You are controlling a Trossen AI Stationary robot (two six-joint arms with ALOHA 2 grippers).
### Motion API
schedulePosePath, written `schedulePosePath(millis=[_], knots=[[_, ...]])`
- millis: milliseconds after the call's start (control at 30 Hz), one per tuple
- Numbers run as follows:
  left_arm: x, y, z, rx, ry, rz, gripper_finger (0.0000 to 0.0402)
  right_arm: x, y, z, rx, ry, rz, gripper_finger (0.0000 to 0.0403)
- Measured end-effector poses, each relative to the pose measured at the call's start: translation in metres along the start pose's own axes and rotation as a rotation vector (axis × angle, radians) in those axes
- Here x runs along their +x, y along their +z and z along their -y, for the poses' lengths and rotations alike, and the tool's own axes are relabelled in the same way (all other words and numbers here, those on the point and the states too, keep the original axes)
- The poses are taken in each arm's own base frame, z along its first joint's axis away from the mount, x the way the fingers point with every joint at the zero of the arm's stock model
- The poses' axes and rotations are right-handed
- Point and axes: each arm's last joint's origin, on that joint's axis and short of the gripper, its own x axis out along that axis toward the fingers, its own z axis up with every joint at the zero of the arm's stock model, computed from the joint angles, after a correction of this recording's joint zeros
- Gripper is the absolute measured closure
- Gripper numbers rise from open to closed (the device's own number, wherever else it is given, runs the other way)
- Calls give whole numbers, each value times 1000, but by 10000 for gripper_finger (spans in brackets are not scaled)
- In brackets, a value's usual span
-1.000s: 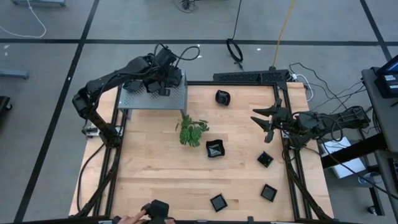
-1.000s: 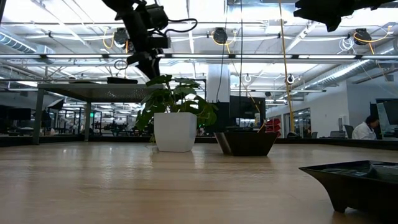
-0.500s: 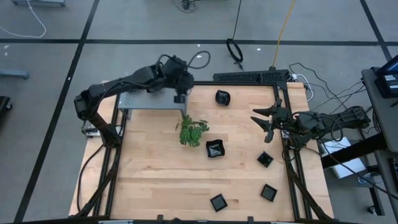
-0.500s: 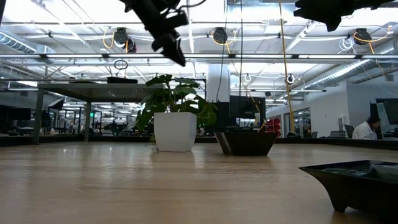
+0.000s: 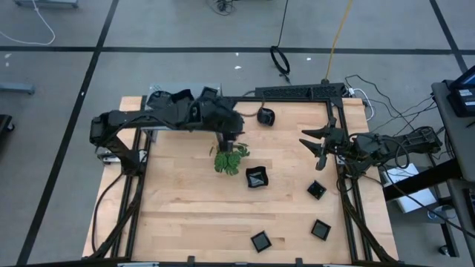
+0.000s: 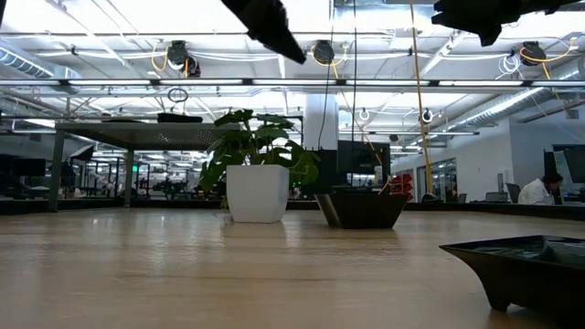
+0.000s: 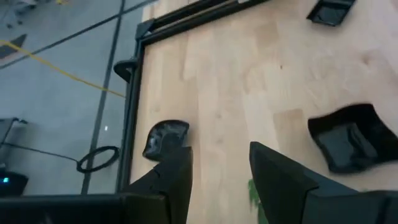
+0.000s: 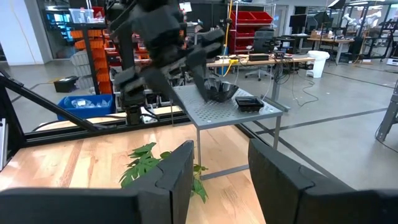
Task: Pick & Place Mini shaped plates
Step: Stack the distorted square plate on top of the distorted square plate on the shelf
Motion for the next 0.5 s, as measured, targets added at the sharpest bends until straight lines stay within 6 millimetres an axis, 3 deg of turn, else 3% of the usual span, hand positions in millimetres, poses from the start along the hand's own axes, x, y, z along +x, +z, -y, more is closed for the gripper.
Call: schedulePosePath(millis=[267,500], knots=[[41,7,45,-129,-30,-27,240,0,0,0,1,0,1,261],[74,8,97,-259,-97,-54,240,0,0,0,0,0,0,261]])
